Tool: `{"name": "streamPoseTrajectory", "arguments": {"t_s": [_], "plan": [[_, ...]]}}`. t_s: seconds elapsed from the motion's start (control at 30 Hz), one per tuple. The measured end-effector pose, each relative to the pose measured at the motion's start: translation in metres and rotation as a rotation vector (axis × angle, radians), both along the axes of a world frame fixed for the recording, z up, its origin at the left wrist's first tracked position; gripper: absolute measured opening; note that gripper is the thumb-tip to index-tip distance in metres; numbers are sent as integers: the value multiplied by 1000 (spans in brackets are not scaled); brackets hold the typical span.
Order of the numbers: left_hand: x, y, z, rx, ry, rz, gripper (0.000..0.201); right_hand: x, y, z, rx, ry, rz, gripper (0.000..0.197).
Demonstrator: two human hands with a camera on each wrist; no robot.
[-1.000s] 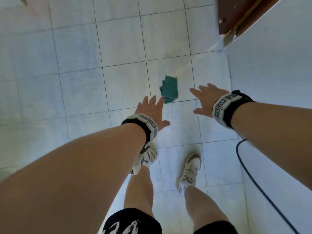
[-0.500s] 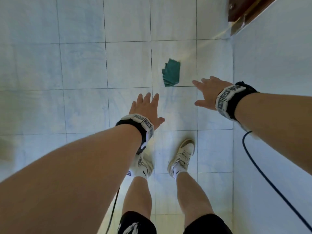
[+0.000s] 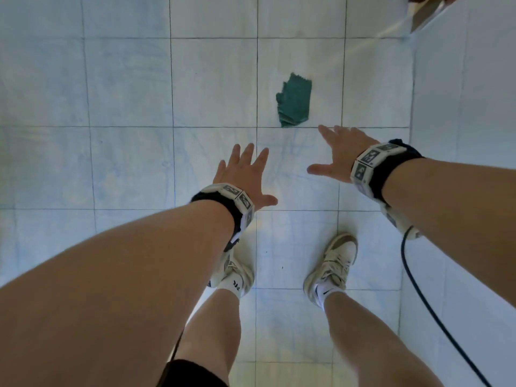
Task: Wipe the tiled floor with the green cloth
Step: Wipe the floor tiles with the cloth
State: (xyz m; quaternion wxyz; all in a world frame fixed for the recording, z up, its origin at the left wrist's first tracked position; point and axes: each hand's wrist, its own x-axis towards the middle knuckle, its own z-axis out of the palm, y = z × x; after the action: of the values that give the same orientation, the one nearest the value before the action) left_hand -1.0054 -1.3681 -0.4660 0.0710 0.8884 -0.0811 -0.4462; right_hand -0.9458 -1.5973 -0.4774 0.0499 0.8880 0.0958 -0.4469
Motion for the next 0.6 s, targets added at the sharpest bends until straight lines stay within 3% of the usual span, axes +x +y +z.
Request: {"name": "streamPoseTrajectory", "arguments": {"t_s": [0.17,0.33,0.6], "plan": [[-6,-16,-66,-20,31,62,109,9,-14,-67,11,-20,-2,119],[19,-30,-141,-25,7,76,101,47,-14,-129,67,-139,-5,104],[82,-28,-281,27,-140,20,102,131,6,-278,142,-349,-75,90]]}}
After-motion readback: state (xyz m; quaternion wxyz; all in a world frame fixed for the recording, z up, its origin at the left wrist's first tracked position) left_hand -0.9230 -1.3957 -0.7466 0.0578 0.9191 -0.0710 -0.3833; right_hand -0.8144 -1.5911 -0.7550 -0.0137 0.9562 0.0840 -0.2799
